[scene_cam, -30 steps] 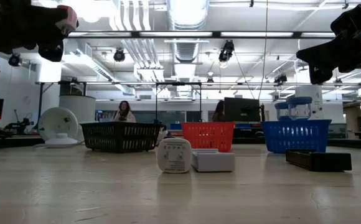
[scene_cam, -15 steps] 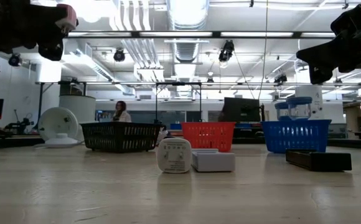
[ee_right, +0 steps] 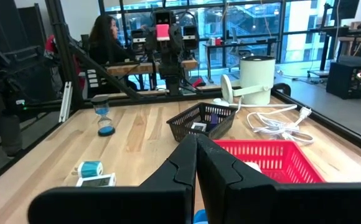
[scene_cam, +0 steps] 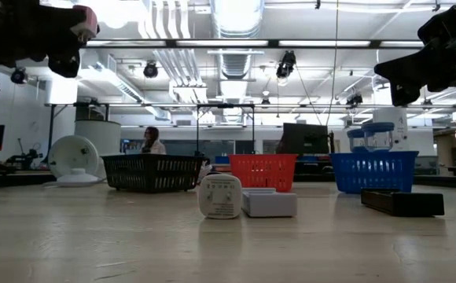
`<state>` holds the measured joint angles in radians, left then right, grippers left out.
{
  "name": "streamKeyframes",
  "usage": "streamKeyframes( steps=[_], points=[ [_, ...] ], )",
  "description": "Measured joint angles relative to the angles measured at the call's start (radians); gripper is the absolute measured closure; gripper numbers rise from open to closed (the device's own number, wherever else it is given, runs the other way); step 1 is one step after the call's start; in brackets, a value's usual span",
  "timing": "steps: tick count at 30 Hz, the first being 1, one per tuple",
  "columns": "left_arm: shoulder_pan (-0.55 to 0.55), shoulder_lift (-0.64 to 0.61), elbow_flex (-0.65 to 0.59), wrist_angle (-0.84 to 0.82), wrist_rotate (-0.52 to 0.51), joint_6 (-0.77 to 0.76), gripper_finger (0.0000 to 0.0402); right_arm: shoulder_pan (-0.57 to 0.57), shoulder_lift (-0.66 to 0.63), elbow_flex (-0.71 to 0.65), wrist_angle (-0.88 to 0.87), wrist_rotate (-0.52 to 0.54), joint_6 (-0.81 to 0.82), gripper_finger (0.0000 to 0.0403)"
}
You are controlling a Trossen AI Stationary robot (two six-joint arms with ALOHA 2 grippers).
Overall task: Pick & Place Office items
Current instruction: Put the pink charger adapter into the red basket
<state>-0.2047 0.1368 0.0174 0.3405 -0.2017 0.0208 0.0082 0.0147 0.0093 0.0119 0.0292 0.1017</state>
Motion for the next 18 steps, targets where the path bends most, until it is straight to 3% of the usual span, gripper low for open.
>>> streamKeyframes(
  steps=[10,18],
  points=[
    [0.000,0.012,0.118,-0.028,-0.027,0.032,0.0264,0.000,0.000,0.000,0.002,-0.001,0.011,0.0394],
    [0.001,0.144,0.343,-0.063,-0.117,0.078,0.0264,0.000,0.000,0.000,0.003,-0.002,0.010,0.0394]
  ],
)
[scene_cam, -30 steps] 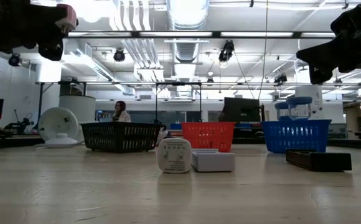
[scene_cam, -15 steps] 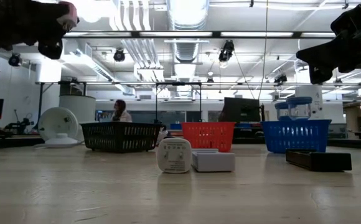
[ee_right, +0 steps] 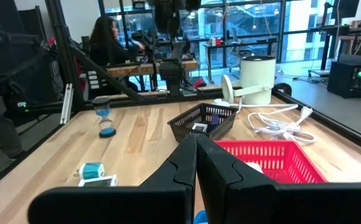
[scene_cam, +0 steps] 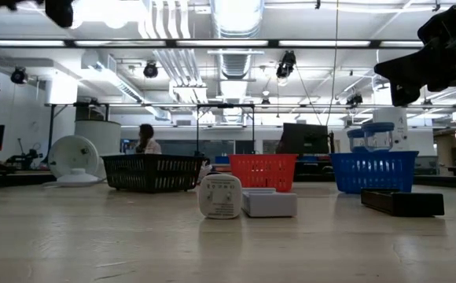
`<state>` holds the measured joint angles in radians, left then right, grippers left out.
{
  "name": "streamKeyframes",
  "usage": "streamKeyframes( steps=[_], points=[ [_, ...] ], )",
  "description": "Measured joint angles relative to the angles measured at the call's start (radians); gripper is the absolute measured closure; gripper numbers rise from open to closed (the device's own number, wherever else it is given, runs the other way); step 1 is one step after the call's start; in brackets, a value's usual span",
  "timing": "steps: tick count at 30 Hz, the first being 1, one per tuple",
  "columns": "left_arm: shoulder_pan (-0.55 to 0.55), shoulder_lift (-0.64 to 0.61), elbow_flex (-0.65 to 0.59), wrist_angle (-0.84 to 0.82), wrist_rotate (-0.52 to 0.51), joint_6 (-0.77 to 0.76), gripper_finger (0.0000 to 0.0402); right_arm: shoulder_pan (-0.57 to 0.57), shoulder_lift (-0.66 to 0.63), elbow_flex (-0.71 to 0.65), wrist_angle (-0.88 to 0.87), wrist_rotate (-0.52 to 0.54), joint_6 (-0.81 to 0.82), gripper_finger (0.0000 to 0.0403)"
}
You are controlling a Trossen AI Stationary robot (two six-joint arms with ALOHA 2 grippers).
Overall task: Pick & Place Office items
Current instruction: Put the pink charger adapter into the red basket
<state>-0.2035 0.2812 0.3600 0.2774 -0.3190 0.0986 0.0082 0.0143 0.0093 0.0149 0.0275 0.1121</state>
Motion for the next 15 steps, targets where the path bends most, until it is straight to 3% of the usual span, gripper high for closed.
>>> streamKeyframes(
  steps=[5,15],
  points=[
    [0.007,0.178,0.223,-0.126,-0.064,0.003,0.0264,0.000,0.000,0.000,0.006,-0.001,-0.011,0.0394],
    [0.127,0.603,0.701,-0.407,-0.042,0.040,0.0264,0.000,0.000,0.000,0.017,-0.001,-0.026,0.0394]
  ],
)
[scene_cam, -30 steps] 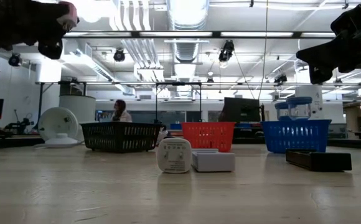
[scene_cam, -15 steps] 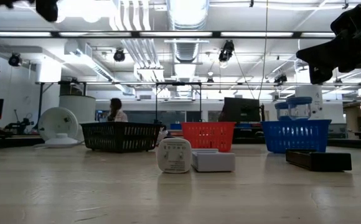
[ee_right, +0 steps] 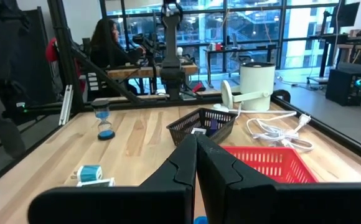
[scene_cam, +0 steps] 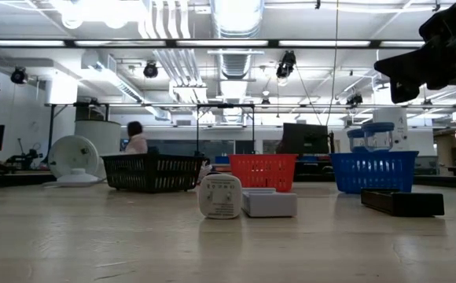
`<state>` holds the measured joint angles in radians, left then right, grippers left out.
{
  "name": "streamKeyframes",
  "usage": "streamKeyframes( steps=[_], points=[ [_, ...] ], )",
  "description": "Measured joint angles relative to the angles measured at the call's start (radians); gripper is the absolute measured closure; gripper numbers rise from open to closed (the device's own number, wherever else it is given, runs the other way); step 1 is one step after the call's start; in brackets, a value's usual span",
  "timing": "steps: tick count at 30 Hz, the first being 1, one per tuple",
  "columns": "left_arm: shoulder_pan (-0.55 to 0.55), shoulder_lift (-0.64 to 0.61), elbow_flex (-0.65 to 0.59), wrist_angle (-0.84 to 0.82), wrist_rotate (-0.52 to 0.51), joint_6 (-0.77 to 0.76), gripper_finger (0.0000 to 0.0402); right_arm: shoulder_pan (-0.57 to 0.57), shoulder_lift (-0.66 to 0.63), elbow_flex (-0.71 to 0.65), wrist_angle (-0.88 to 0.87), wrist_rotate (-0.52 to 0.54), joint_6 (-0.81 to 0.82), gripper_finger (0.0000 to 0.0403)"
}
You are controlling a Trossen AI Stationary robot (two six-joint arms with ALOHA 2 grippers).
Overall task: Pick & Place Office items
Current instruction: Put the pink charger adapter into the red basket
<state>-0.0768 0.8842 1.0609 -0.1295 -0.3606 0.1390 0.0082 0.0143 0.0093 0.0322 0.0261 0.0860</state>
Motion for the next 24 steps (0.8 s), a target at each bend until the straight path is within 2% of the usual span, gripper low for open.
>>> streamKeyframes(
  steps=[9,12,16,24],
  points=[
    [0.251,0.366,0.305,-0.189,0.294,-0.030,0.0264,0.000,0.000,0.000,0.001,0.000,-0.004,0.0394],
    [0.308,0.477,0.393,-0.231,0.364,-0.036,0.0264,0.000,0.000,0.000,0.001,0.000,-0.010,0.0394],
    [0.343,0.643,0.475,-0.307,0.404,-0.027,0.0264,0.000,0.000,0.000,0.001,0.000,-0.014,0.0394],
    [0.358,0.898,0.580,-0.390,0.407,0.019,0.0264,0.000,0.000,0.000,0.001,0.001,-0.019,0.0394]
  ],
)
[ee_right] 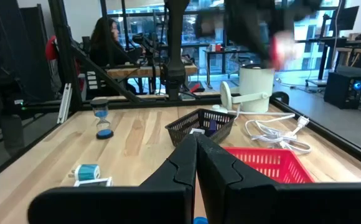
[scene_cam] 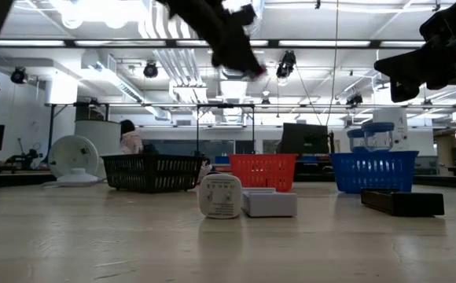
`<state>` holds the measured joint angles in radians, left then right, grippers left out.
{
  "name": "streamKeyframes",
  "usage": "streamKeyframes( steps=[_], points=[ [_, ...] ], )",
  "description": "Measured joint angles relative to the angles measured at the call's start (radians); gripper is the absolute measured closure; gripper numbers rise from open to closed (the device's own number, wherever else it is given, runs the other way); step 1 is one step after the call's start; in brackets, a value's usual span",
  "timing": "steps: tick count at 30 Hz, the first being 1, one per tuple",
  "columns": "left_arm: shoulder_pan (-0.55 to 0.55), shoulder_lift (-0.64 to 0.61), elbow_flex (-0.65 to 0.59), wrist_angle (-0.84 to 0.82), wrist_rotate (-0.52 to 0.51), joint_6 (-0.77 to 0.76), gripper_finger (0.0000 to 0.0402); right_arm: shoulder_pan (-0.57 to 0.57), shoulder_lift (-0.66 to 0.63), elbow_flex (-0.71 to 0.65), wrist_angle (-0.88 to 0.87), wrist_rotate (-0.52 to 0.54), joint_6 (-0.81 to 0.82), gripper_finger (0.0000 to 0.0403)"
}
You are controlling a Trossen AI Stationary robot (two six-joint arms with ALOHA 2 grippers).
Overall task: Pick & Place Office items
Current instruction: Put the pink charger adapter into the red basket
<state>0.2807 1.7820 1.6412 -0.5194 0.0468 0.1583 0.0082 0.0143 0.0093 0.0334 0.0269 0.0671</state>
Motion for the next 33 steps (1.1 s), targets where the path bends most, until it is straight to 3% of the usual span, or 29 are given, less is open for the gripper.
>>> streamKeyframes(
  steps=[11,20,33],
  points=[
    [0.001,0.243,0.047,-0.006,0.025,0.007,0.0264,0.000,0.000,0.000,0.000,0.000,-0.001,0.0394],
    [0.000,0.355,0.085,-0.016,0.050,-0.004,0.0264,0.000,0.000,0.000,0.000,0.002,-0.007,0.0394],
    [0.003,0.424,0.118,-0.041,0.050,-0.006,0.0264,0.000,0.000,0.000,0.000,0.001,-0.008,0.0394]
  ],
)
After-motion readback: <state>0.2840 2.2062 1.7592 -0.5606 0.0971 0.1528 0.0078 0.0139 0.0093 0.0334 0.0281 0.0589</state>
